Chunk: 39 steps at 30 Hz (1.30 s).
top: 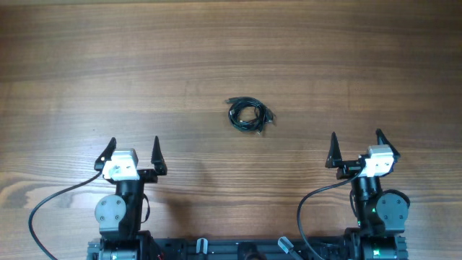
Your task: Untangle cables
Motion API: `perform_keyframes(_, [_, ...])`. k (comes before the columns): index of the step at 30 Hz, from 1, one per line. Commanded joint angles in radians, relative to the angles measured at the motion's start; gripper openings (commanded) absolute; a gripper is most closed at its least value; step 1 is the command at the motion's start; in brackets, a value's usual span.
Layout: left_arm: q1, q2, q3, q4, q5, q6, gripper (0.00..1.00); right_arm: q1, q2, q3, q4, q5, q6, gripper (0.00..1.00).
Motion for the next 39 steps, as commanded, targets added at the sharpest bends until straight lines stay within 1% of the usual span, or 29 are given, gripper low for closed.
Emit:
perform_keyframes(1, [0.003,-0.002,-0.007,-0.001,0.001,0.012,1.0,-0.008,0.002,-0.002,0.001,-0.002,-0.004,1.0])
perform_keyframes(35, [0.003,-0.002,-0.007,0.011,0.002,0.012,1.0,-0.008,0.002,-0.002,0.001,0.0,-0.01,1.0])
perform_keyframes(36, [0.003,-0.002,-0.007,0.024,0.018,0.011,1.0,-0.008,0.002,-0.002,0.004,0.029,-0.113,1.0])
perform_keyframes(37, [0.003,-0.002,-0.007,0.04,0.085,0.012,1.0,-0.008,0.002,-0.002,0.004,0.028,-0.188,1.0])
perform_keyframes(38, [0.003,-0.002,-0.007,0.068,0.148,0.012,1.0,-0.008,0.002,-0.002,0.004,0.027,-0.251,1.0])
perform_keyframes(39, [0.003,-0.002,-0.006,0.097,0.202,0.012,1.0,-0.008,0.002,-0.002,0.004,0.027,-0.282,1.0])
